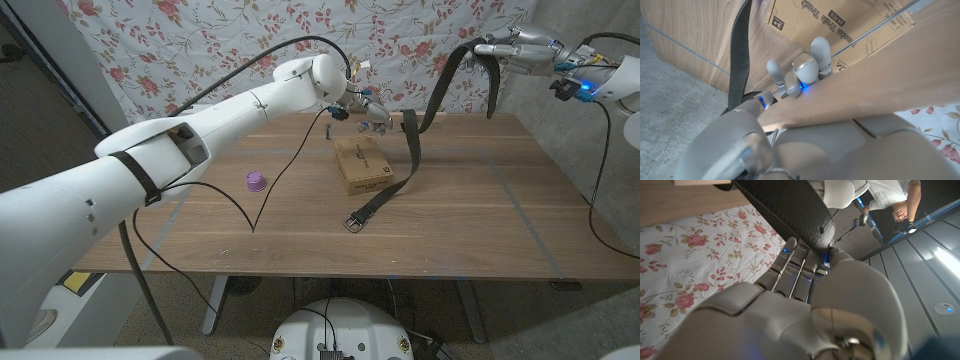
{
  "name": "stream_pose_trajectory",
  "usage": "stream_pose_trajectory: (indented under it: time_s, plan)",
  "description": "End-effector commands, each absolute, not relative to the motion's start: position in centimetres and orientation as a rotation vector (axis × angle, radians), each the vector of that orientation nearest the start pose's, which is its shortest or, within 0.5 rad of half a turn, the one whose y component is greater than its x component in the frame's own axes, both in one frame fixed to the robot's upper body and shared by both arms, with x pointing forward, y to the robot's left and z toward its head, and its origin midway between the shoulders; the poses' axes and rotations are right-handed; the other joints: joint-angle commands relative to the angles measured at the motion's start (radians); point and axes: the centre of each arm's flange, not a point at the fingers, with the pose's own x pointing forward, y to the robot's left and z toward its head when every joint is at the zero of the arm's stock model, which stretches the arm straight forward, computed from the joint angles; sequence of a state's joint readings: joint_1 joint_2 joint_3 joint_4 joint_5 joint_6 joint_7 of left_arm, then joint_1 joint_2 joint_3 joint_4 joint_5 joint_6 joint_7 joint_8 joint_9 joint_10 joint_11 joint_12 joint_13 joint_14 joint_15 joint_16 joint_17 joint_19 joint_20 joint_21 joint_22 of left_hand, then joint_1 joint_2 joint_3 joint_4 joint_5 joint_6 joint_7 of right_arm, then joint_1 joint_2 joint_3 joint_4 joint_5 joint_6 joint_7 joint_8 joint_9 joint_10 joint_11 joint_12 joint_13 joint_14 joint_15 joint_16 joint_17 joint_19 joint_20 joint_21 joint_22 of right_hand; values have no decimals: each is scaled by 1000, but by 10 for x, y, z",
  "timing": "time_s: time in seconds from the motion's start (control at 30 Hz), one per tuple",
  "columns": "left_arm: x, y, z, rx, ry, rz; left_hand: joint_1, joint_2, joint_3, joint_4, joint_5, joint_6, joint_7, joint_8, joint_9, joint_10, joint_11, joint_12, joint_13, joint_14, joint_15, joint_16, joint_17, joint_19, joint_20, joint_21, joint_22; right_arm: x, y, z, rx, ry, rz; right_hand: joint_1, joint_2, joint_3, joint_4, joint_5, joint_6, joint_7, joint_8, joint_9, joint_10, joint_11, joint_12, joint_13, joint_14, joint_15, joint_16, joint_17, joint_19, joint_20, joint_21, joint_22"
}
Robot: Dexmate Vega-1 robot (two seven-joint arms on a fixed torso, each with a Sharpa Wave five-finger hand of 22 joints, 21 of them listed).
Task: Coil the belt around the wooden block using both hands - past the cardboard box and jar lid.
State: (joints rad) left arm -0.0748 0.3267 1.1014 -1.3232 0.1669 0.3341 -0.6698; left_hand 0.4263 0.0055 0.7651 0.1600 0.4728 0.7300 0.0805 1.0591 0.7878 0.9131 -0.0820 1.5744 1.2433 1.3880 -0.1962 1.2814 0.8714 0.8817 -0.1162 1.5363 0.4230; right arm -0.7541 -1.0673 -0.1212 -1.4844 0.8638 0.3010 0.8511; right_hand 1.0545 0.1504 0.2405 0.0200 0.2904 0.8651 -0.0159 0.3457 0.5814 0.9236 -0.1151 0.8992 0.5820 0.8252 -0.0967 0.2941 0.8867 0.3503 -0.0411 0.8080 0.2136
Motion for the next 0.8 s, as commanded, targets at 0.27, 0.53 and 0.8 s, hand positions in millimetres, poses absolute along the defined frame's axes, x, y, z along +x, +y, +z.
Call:
stream_pose_trajectory:
  time_s: [0.27, 0.53, 0.8]
  plan:
    - [603, -25, 180, 1456, -436, -829, -2, -17, 8, -2, -1, 2, 8, 7, -5, -2, 4, 2, 2, 8, 1, -1, 2, -11, -32, -1, 3, 525, -404, 318, -684, -707, 610, 29, 27, 5, 8, -2, 97, -62, 1, 6, -14, -11, 4, 5, -1, -132, -9, 4, -14, -75, 15, 2]
    - [598, -22, 181, 1370, -531, -852, -3, -24, 8, -2, 3, -4, 6, 11, 0, -3, 4, 3, 2, 6, 0, 1, 3, -16, -30, 1, 9, 557, -407, 326, -688, -575, 571, 27, 26, 6, 12, -3, 95, -62, -4, 7, -16, -11, 4, 3, 0, -130, -12, 7, -16, -74, 21, 1]
    - [593, -12, 184, 1276, -583, -889, -4, -27, 11, -1, 8, -6, 6, 12, 0, -5, 7, 3, 2, 4, 3, -4, -6, -17, -28, -1, 8, 588, -443, 311, -631, -411, 510, 25, 24, 6, 17, -3, 88, -62, -9, 10, -27, -9, 6, 11, -7, -129, -20, 8, -25, -74, 24, 0]
